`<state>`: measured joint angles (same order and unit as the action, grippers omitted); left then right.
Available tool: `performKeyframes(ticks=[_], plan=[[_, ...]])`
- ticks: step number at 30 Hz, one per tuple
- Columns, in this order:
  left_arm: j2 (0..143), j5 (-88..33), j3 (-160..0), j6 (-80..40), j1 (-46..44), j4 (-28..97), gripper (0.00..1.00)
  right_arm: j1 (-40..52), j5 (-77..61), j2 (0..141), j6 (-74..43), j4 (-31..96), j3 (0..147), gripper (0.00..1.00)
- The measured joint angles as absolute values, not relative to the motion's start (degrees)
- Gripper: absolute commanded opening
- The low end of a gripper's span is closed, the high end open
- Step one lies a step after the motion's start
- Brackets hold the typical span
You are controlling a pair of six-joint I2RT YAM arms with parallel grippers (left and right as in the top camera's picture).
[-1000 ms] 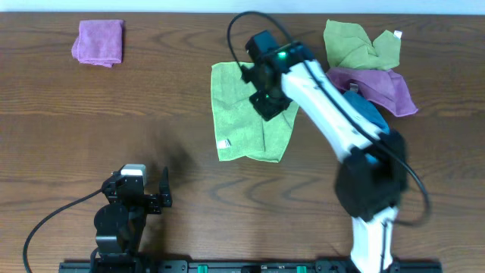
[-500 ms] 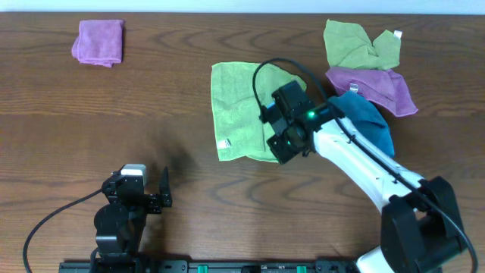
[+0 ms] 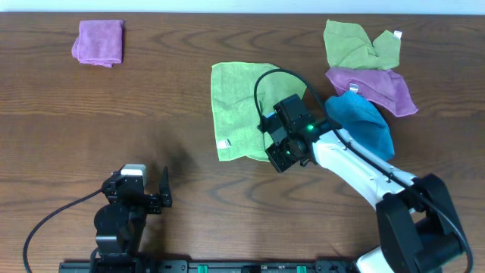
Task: Fold the cloth
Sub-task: 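Drag the green cloth flat with the right gripper, then release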
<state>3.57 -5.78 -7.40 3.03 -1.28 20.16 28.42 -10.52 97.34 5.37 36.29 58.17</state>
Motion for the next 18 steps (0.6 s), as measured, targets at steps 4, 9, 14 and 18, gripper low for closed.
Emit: performKeyframes(ticks=[4,9,14,18], plan=[[3.57,-5.8,-7.4,3.05,-1.28,20.14,0.95,28.4,-10.52,97.34,5.3,33.74,57.17,0.02],[3.57,-5.78,-7.4,3.03,-1.28,20.16,0.95,28.42,-10.52,98.26,5.19,33.28,56.86,0.02],[3.57,-5.78,-7.4,3.03,-1.28,20.16,0.95,28.42,-10.52,100.68,5.17,33.32,56.84,0.02],[3.57,-5.78,-7.4,3.03,-1.28,20.14,0.95,28.42,-10.72,102.59,4.6,34.57,56.8,0.01]])
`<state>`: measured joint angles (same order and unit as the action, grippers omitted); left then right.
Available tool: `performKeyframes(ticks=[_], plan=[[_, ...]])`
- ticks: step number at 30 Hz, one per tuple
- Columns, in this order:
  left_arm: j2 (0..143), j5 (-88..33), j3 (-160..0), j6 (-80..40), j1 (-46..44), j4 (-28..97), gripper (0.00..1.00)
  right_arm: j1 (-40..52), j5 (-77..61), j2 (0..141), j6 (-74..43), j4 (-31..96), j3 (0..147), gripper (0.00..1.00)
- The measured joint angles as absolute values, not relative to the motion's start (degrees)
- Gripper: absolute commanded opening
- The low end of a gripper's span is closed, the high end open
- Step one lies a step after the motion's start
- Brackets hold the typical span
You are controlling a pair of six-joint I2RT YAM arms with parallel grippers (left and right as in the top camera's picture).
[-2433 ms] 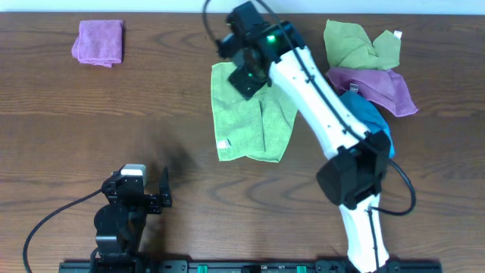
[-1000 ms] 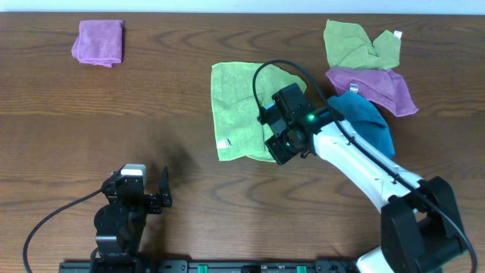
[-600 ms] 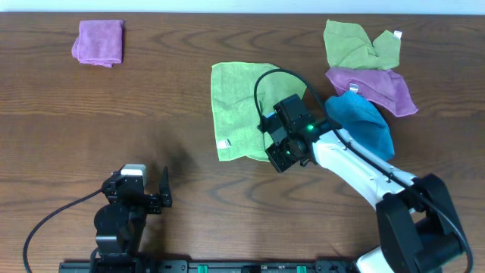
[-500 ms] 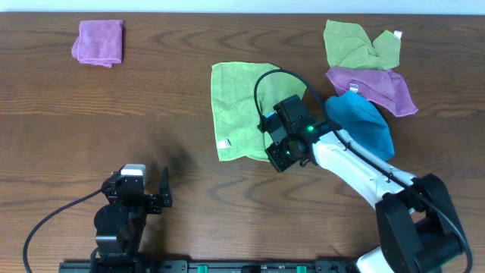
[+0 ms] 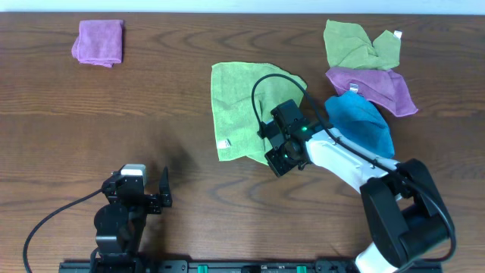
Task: Fold the cloth
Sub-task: 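Drag the green cloth flat with the right gripper, then release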
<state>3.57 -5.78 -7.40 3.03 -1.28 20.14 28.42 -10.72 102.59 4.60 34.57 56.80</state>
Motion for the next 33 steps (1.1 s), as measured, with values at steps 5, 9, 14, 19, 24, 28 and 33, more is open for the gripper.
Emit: performKeyframes(ticks=[5,9,14,19,24,28,33], plan=[[3.57,-5.78,-7.4,3.03,-1.28,20.16,0.96,28.4,-10.87,102.69,1.89,39.11,56.9,0.01],[3.57,-5.8,-7.4,3.05,-1.28,20.16,0.95,28.42,-9.08,102.65,-2.48,44.51,57.06,0.01],[3.57,-5.78,-7.4,3.03,-1.28,20.16,0.95,28.42,-2.68,102.59,-9.06,50.5,57.17,0.01],[3.57,-5.78,-7.4,3.05,-1.28,20.16,0.96,28.18,3.84,102.61,-14.59,52.75,56.84,0.01],[3.57,-5.78,-7.4,3.03,-1.28,20.16,0.95,26.92,7.44,102.61,-18.06,52.01,56.84,0.01],[3.57,-5.8,-7.4,3.03,-1.28,20.16,0.95,26.55,8.05,102.56,-18.37,52.07,57.41,0.01],[3.57,-5.78,-7.4,3.03,-1.28,20.14,0.95,27.88,7.11,98.39,-16.69,52.93,61.21,0.1]])
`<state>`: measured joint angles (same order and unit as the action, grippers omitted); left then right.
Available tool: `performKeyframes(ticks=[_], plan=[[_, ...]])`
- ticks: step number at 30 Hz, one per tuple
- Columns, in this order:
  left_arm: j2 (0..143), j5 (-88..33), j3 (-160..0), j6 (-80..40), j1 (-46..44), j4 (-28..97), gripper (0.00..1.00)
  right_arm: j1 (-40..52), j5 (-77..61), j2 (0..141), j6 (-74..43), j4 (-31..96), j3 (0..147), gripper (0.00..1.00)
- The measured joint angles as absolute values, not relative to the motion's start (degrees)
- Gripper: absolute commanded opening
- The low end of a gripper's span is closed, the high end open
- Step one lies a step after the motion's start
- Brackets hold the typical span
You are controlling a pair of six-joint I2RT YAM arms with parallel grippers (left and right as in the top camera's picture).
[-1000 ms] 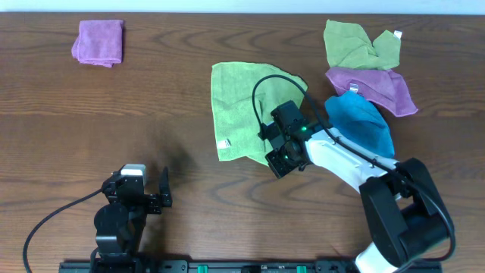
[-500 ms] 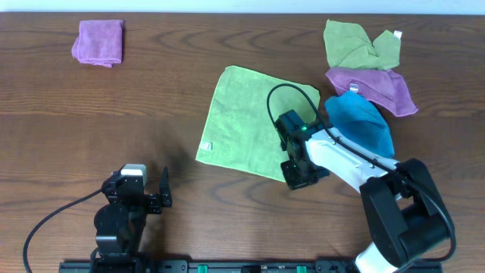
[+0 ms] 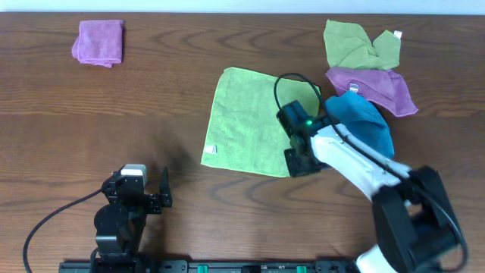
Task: Fold the cloth
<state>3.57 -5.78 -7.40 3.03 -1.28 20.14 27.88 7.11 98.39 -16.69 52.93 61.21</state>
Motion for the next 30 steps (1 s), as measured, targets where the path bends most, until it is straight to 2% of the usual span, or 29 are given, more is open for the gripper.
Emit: performKeyframes(ticks=[1,3,4,5,7,16,22,30], plan=[[3.57,-5.78,-7.4,3.03,-1.28,20.14,0.95,28.12,6.57,96.82,-16.58,53.43,62.22,0.25],[3.57,-5.78,-7.4,3.05,-1.28,20.16,0.95,28.42,5.17,93.54,-15.79,55.0,64.42,0.35],[3.57,-5.78,-7.4,3.03,-1.28,20.16,0.95,28.47,4.49,91.85,-15.46,55.72,65.54,0.53],[3.57,-5.78,-7.4,3.03,-1.28,20.16,0.95,28.47,4.19,90.26,-15.27,56.14,66.63,0.63],[3.57,-5.78,-7.4,3.03,-1.28,20.16,0.95,28.47,3.4,86.94,-14.09,56.36,68.82,0.7],[3.57,-6.74,-6.9,1.5,-1.28,17.17,0.95,28.47,2.48,74.41,-8.64,58.39,74.22,0.71],[3.57,-21.52,-6.15,-10.22,-1.28,11.55,0.95,28.47,3.16,66.87,-5.39,60.49,74.22,0.75],[3.57,-39.31,-5.89,-18.74,-1.28,-2.26,0.95,28.47,1.5,62.02,-7.07,72.64,74.28,0.69]])
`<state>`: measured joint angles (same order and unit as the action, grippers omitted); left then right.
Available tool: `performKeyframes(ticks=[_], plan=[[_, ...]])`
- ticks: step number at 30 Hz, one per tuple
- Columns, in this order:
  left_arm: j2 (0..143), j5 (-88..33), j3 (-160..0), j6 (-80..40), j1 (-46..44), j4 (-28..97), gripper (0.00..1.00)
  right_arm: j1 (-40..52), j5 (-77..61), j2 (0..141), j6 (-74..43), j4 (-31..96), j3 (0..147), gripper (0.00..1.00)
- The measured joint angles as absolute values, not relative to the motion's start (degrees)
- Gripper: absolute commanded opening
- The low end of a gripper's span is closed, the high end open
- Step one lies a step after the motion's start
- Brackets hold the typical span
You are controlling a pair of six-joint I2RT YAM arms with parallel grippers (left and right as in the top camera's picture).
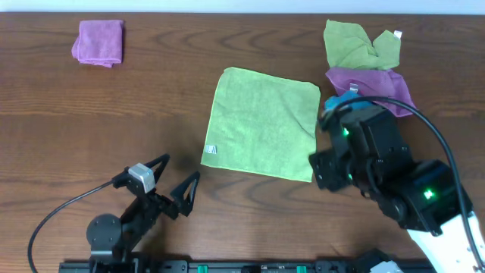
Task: Fold the cloth
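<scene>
The green cloth [261, 121] lies spread flat as a slightly rotated square in the middle of the table, with a small white tag at its lower left corner. My right gripper [322, 168] hangs just off the cloth's lower right corner, under the bulky raised right arm; its jaws are dark and I cannot make out whether they are apart. My left gripper [170, 180] is near the table's front edge, left of and below the cloth, with its fingers spread wide and nothing between them.
A folded purple cloth [100, 42] sits at the back left. At the back right lie a crumpled green cloth [360, 42] and a purple cloth [375, 83], close behind the right arm. Cables trail from both arms along the front.
The right arm has left the cloth's right side and now stands higher, off the lower right corner. The cloth's right edge is uncovered and flat. The left gripper has shifted right and now stands wide open.
At first the green cloth lay rumpled, with the right gripper on its lower right edge; the left arm rested at the front. Then the cloth was spread wider and shifted. Now it lies flat, the right gripper is off it, and the left gripper is open.
</scene>
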<state>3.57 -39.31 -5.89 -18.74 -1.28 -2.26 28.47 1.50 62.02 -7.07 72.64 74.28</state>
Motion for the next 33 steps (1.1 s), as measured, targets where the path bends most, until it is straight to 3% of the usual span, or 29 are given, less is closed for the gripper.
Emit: performKeyframes(ticks=[8,14,21,27,33], plan=[[3.57,-43.0,-5.72,-22.04,-1.28,-22.98,0.99,28.47,-8.64,58.87,-9.3,76.42,74.3,0.67],[7.62,-40.66,-5.76,-25.32,-1.28,-19.75,0.99,28.47,-8.75,56.1,-10.07,76.2,74.3,0.71],[31.14,-40.32,-11.75,-21.87,-1.65,-18.15,1.0,28.47,-1.87,57.76,-10.11,70.19,74.32,0.7],[57.82,-38.98,-34.28,-10.24,-7.55,-7.57,1.0,28.47,2.57,61.69,-10.09,66.22,74.32,0.68],[81.43,-30.35,-57.1,0.67,-14.06,7.01,1.0,28.47,7.7,62.52,-10.11,63.46,74.3,0.68]])
